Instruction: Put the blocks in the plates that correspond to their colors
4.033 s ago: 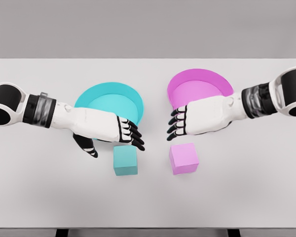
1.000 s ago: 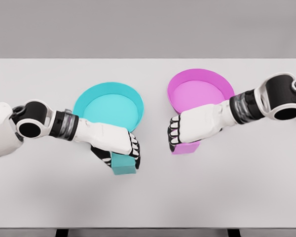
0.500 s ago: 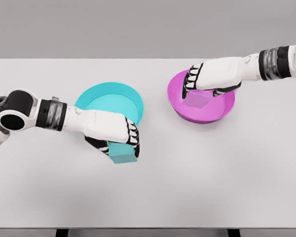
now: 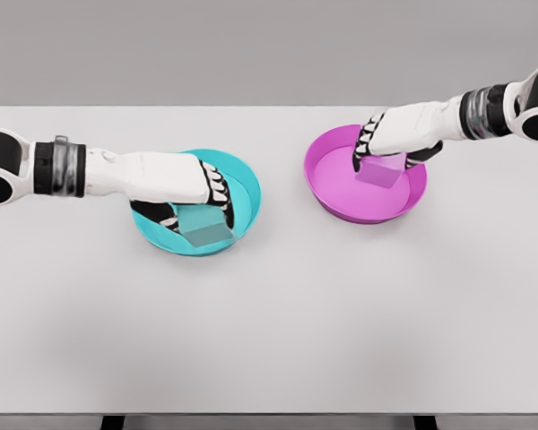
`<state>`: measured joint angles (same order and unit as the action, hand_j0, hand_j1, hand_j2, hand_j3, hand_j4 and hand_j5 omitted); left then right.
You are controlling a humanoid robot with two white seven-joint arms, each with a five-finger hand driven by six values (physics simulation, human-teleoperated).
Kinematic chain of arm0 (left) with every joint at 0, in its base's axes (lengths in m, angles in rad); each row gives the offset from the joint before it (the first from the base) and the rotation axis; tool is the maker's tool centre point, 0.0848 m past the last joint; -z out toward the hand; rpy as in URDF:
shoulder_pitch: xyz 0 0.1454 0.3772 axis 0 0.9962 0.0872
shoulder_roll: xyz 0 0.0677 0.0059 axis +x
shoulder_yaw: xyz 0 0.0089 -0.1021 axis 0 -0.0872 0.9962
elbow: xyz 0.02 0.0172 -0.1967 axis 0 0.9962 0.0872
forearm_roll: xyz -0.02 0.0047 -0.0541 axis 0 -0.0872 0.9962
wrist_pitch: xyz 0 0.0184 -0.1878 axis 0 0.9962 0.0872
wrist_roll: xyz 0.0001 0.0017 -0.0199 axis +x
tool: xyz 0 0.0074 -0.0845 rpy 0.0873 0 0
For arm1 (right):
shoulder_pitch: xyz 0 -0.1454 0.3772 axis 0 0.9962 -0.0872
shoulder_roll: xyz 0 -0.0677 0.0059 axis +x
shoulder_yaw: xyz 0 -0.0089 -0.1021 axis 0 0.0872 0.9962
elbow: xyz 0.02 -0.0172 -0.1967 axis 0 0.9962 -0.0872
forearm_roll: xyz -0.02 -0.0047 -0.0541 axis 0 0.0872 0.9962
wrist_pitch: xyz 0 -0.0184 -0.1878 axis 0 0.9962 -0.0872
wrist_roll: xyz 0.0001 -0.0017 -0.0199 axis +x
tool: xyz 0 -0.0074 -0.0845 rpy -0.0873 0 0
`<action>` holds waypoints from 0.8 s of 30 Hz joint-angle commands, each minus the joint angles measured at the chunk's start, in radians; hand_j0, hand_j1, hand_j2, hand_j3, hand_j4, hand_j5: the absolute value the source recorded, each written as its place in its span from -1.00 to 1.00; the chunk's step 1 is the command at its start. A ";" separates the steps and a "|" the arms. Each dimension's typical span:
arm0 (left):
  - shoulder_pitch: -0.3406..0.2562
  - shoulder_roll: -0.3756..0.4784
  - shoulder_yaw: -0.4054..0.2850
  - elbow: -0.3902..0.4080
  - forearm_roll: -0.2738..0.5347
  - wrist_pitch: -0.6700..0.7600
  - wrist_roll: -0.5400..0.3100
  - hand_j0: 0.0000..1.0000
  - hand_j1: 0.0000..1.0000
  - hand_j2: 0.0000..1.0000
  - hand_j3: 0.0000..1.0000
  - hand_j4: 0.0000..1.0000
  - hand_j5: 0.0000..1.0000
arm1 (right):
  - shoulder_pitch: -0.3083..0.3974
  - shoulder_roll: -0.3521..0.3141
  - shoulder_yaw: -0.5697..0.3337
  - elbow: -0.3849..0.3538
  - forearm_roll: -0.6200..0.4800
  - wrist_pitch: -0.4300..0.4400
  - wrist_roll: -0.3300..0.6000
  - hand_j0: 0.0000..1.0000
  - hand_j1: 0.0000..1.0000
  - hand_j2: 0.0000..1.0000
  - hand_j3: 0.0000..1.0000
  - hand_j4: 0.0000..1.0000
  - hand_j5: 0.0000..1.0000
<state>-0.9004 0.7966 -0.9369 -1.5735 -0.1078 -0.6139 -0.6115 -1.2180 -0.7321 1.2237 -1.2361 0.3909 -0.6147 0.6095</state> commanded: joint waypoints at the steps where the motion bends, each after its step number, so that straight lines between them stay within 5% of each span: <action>1: 0.000 -0.005 0.029 0.033 0.003 0.003 0.001 0.20 0.20 0.20 0.20 0.20 0.20 | 0.000 0.014 0.013 0.006 0.020 0.004 0.001 0.12 0.12 0.12 0.12 0.12 0.12; 11: -0.002 -0.072 0.035 0.199 -0.001 0.003 0.001 0.20 0.20 0.20 0.20 0.20 0.20 | -0.008 0.026 0.027 0.004 0.037 0.004 0.001 0.27 0.27 0.27 0.27 0.27 0.27; 12: -0.002 -0.085 0.035 0.222 -0.006 0.003 0.001 0.20 0.20 0.20 0.20 0.20 0.20 | -0.008 0.026 0.027 0.006 0.039 0.004 0.001 0.96 0.96 0.96 0.96 0.96 0.96; 13: -0.002 -0.100 0.035 0.240 -0.026 0.003 0.001 0.20 0.20 0.20 0.20 0.20 0.20 | -0.009 0.025 0.027 0.004 0.039 0.004 0.001 1.00 1.00 1.00 1.00 1.00 1.00; 24: -0.003 -0.201 0.036 0.372 -0.124 0.003 0.001 0.21 0.21 0.21 0.21 0.21 0.21 | -0.012 0.023 0.025 0.004 0.032 0.004 0.001 1.00 1.00 1.00 1.00 1.00 1.00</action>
<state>-0.9035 0.6165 -0.9016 -1.2312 -0.2219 -0.6134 -0.6114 -1.2318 -0.7072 1.2509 -1.2319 0.4281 -0.6129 0.6112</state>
